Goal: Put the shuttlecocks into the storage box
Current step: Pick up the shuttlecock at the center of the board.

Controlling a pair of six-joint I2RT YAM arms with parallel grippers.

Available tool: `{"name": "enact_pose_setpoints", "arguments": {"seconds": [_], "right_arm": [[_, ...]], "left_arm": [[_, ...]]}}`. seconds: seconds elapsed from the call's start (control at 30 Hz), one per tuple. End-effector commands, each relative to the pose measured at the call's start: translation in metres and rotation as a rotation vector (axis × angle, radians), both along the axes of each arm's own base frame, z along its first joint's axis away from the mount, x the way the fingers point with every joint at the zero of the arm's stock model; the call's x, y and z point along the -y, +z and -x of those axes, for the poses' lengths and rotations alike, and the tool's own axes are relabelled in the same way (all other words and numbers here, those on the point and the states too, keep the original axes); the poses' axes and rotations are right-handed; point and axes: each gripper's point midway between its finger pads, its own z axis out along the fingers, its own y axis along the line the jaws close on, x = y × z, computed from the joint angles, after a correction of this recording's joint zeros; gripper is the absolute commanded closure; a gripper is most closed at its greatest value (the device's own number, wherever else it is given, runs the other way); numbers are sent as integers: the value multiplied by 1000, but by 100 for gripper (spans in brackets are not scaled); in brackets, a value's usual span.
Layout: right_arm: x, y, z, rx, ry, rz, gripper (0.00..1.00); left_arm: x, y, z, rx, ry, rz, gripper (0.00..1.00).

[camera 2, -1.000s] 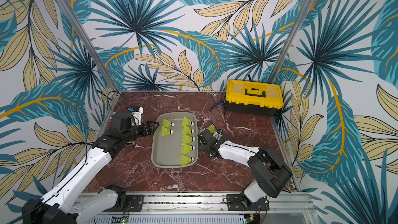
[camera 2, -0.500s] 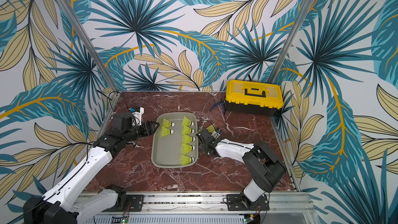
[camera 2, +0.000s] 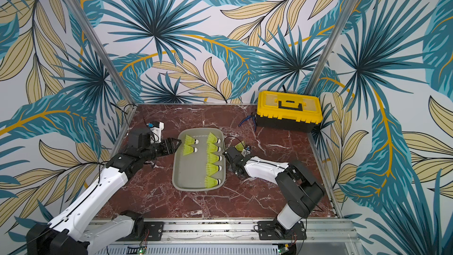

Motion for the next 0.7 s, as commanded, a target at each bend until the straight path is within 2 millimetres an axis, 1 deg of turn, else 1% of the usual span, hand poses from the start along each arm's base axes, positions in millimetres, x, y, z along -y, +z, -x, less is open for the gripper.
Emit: {"name": "enact_pose_setpoints", "arguments": {"seconds": [0.0, 0.13, 0.27, 0.33, 0.5, 0.6, 0.67], "right_arm": [[11, 15, 9, 13, 126, 89, 79], [16, 38, 8, 84, 221, 131, 80], [8, 65, 3, 159, 394, 175, 76], [0, 80, 2, 205, 509, 186, 76], [-26, 108, 6, 339, 778, 180, 76], [-42, 118, 12, 411, 943, 177, 76], [-50, 120, 17, 429, 1032, 185, 76]], "left_arm": [[-1, -11, 2, -8, -15, -14, 35], [3, -6, 3, 3, -50, -17, 35], [10, -1, 5, 14, -99, -15, 35], [13, 2, 6, 20, -128, -12, 36], [27, 12, 10, 34, -225, 10, 36], [37, 17, 13, 37, -289, 21, 37], [42, 19, 15, 36, -328, 17, 37]]}}
